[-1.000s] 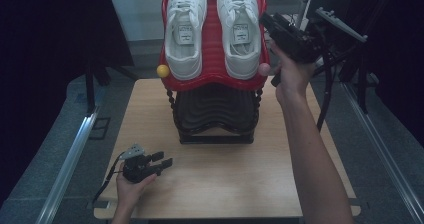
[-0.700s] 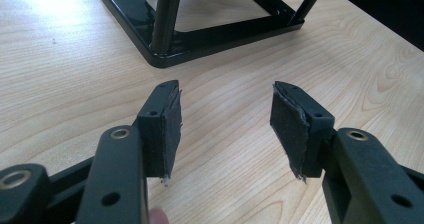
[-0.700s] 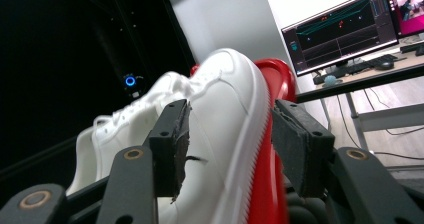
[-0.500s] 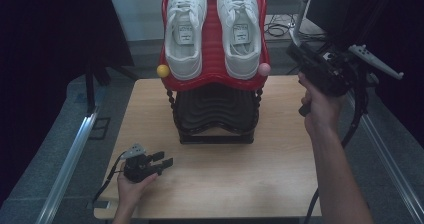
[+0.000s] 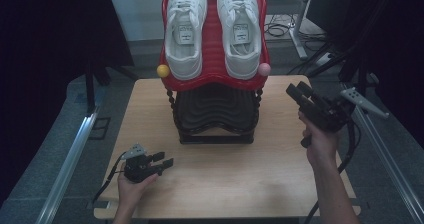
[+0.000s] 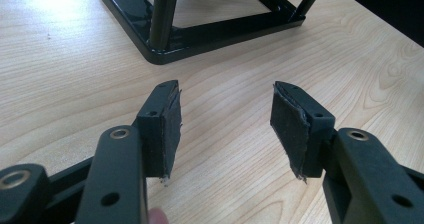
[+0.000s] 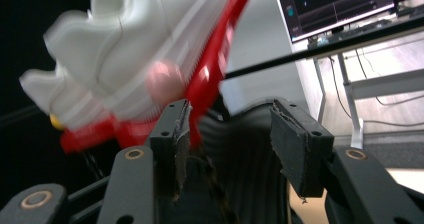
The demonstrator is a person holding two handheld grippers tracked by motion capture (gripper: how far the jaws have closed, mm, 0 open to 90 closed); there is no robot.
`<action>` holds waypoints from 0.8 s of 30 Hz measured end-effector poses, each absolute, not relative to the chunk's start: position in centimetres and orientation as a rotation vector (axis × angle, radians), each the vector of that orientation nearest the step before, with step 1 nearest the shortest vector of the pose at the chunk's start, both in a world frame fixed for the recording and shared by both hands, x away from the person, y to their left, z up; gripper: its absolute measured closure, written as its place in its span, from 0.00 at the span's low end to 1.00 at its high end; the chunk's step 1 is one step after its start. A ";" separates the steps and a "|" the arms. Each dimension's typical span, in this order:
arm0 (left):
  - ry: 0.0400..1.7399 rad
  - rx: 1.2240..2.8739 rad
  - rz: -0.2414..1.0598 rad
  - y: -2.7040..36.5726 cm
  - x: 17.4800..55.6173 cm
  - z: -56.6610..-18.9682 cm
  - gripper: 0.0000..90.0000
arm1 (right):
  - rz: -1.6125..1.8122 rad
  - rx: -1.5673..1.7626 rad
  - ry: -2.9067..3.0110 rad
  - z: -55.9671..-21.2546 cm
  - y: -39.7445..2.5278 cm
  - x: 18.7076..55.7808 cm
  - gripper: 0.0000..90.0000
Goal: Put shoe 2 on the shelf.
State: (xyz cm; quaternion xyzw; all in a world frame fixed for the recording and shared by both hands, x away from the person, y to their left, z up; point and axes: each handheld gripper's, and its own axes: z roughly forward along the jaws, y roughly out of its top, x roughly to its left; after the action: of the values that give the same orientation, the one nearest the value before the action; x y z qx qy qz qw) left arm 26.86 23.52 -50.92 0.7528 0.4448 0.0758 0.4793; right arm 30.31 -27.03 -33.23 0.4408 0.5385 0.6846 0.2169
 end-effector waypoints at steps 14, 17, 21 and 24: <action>1.086 1.838 0.190 23.6 26.9 -50.9 0.52 | 1.793 1.321 1.601 -43.0 -27.8 28.4 0.55; 1.087 1.837 0.190 23.5 26.9 -51.0 0.52 | 1.745 1.342 1.636 -44.8 -27.8 28.3 0.55; 1.091 1.839 0.190 23.5 26.9 -51.0 0.52 | 1.732 1.362 1.656 -46.1 -27.8 28.3 0.55; 1.092 1.840 0.191 23.5 26.9 -51.0 0.52 | 1.739 1.367 1.646 -46.3 -28.0 28.2 0.55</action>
State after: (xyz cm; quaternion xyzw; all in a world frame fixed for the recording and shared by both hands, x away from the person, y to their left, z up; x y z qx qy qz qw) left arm 26.88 23.46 -51.01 0.7530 0.4468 0.0782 0.4767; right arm 28.23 -28.01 -46.33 0.4868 0.5861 0.6190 0.1910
